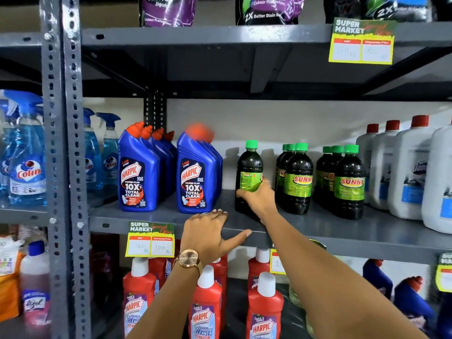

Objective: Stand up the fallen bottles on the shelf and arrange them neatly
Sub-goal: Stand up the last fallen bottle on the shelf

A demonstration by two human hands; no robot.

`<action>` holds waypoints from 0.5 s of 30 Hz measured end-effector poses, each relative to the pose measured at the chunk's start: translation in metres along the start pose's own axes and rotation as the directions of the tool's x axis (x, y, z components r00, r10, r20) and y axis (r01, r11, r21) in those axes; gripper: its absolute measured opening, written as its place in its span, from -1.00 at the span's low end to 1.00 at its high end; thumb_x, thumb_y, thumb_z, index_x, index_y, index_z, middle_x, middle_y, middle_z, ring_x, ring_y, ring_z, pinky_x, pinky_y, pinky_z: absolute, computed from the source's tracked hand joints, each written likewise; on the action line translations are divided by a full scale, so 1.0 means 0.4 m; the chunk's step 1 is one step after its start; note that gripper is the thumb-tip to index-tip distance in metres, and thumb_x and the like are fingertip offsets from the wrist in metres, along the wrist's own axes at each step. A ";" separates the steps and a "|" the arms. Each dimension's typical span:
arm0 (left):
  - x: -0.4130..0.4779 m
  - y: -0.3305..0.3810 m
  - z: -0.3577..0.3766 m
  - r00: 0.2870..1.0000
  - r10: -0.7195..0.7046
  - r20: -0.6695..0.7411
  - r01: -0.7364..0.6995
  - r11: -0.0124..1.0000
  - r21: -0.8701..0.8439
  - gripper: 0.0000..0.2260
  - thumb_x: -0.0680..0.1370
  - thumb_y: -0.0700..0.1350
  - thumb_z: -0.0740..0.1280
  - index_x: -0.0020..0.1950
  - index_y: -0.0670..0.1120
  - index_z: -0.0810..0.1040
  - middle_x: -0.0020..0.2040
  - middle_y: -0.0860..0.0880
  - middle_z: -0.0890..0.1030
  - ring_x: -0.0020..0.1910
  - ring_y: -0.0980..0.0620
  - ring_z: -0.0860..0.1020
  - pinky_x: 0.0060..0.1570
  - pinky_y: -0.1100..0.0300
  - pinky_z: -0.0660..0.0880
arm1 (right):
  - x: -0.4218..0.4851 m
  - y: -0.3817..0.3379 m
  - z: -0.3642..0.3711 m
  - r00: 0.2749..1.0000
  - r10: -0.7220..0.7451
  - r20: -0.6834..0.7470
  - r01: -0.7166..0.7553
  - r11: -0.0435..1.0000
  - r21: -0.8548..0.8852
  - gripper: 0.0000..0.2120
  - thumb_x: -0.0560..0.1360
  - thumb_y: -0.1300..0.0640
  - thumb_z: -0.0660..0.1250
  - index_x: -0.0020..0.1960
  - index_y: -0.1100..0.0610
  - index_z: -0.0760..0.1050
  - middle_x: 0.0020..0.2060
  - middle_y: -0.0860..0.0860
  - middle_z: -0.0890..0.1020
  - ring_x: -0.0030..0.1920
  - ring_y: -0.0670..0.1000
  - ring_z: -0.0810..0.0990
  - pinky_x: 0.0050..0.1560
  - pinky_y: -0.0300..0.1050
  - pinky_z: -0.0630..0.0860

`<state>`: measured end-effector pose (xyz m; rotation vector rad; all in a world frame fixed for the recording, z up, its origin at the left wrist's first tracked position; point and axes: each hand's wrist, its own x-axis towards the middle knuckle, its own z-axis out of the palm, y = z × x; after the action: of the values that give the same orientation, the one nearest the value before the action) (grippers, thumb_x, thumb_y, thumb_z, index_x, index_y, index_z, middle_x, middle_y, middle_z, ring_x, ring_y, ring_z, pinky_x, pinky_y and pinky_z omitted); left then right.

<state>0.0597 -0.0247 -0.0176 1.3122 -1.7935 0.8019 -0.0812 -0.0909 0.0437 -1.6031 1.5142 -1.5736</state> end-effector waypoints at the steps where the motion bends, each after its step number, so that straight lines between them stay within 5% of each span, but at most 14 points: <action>1: -0.001 0.000 0.000 1.000 -0.001 0.005 0.001 1.000 0.002 -0.33 0.39 0.46 0.05 -0.07 -0.03 0.69 -0.08 0.05 0.72 -0.11 0.10 0.67 -0.20 0.23 0.55 | 0.000 0.002 -0.005 1.000 -0.002 -0.005 0.002 1.000 -0.016 -0.39 0.29 0.09 0.54 0.25 0.22 0.41 0.04 0.12 0.62 0.04 0.11 0.61 -0.03 -0.14 0.49; 7: -0.003 0.004 -0.007 1.000 0.002 0.020 -0.003 1.000 0.023 -0.32 0.41 0.46 0.03 -0.07 -0.04 0.68 -0.10 0.04 0.72 -0.13 0.09 0.67 -0.21 0.23 0.54 | -0.010 -0.003 0.009 0.996 -0.069 -0.056 0.052 0.965 -0.258 -0.08 0.22 -0.21 0.54 0.38 0.25 0.31 0.27 0.19 0.44 0.28 0.22 0.45 0.28 0.10 0.43; 12: -0.002 0.004 -0.008 0.999 -0.003 0.046 0.003 1.000 0.011 -0.31 0.41 0.46 0.03 -0.03 -0.04 0.69 -0.05 0.04 0.72 -0.07 0.09 0.67 -0.17 0.23 0.54 | -0.006 -0.001 0.002 1.000 0.005 -0.017 -0.007 0.995 -0.099 -0.37 0.26 -0.07 0.51 0.22 0.20 0.47 0.12 0.17 0.62 0.11 0.17 0.61 0.13 0.02 0.56; 15: -0.001 0.005 -0.007 0.998 -0.007 0.061 0.007 1.000 0.001 -0.29 0.41 0.47 0.00 -0.01 -0.05 0.68 -0.03 0.03 0.71 -0.05 0.08 0.66 -0.15 0.22 0.54 | -0.012 0.002 0.003 0.997 -0.047 -0.059 0.033 0.975 -0.221 -0.24 0.20 -0.18 0.56 0.22 0.23 0.44 0.14 0.17 0.59 0.16 0.20 0.58 0.15 0.08 0.54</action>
<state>0.0585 -0.0218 -0.0168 1.3560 -1.8350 0.7659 -0.0793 -0.0874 0.0406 -1.7252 1.7533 -1.5368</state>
